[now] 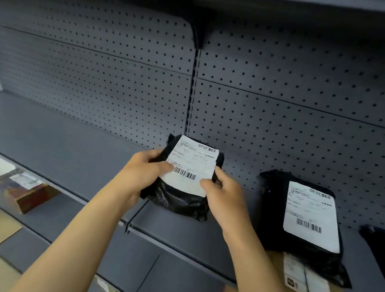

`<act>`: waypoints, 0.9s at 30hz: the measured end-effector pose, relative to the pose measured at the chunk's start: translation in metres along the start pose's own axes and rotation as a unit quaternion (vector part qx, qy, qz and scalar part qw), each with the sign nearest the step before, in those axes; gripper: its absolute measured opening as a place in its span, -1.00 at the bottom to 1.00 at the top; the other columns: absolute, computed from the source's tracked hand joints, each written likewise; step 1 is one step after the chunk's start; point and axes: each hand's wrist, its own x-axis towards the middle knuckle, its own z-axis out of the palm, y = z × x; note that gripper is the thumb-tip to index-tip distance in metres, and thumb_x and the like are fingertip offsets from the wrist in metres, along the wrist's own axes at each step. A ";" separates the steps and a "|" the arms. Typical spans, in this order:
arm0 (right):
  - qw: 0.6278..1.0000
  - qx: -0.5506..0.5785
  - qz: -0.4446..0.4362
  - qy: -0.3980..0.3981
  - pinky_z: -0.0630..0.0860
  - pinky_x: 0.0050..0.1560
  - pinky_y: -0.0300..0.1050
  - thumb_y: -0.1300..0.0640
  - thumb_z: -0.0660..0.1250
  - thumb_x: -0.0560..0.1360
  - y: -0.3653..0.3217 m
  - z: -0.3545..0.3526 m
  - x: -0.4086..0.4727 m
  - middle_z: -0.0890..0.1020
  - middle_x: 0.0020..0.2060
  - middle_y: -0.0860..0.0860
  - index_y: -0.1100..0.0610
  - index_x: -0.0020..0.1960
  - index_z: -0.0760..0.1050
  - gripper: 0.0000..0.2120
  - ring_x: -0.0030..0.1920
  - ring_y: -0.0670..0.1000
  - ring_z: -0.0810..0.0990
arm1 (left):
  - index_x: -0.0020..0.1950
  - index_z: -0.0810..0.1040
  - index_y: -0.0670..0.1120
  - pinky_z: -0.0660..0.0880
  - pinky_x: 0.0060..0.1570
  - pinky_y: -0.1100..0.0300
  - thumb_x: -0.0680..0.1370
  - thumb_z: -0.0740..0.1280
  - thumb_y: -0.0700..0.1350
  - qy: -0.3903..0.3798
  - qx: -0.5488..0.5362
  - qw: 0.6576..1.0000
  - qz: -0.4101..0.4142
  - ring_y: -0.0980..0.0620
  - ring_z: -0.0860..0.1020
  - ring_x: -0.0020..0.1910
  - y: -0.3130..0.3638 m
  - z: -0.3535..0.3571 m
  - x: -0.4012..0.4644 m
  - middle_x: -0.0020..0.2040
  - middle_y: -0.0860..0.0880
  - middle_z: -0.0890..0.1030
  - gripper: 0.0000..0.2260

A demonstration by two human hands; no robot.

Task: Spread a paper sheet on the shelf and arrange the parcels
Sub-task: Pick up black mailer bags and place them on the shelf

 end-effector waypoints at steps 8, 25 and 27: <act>0.999 -0.010 0.009 -0.037 0.55 -0.14 -0.24 0.20 0.24 0.52 -0.008 0.065 0.032 0.69 0.02 -0.21 -0.17 0.25 0.53 -0.60 -0.01 -0.14 0.63 | 0.26 0.66 -0.04 0.64 -0.07 0.09 0.58 0.35 -0.28 0.046 0.009 0.999 0.000 -0.14 0.72 0.08 -0.012 -0.060 0.039 0.08 -0.09 0.76 -0.70; 0.993 -0.054 0.095 0.034 0.60 -0.12 0.06 0.21 0.29 0.47 -0.010 0.226 0.083 0.66 -0.20 -0.28 -0.27 0.31 0.50 -0.48 -0.12 0.17 0.68 | -0.01 0.66 0.05 0.55 -0.17 0.22 0.57 0.32 -0.27 -0.028 0.105 0.994 -0.004 0.00 0.66 -0.01 -0.068 -0.186 0.144 -0.08 0.08 0.69 -0.77; 0.993 -0.043 0.101 0.053 0.55 -0.24 -0.07 0.20 0.29 0.47 -0.006 0.232 0.085 0.66 -0.18 -0.32 -0.39 0.20 0.48 -0.49 -0.31 0.02 0.61 | 0.04 0.64 0.07 0.50 -0.19 0.27 0.58 0.33 -0.25 -0.026 0.104 0.994 -0.003 -0.01 0.65 0.05 -0.079 -0.189 0.150 -0.05 0.12 0.68 -0.78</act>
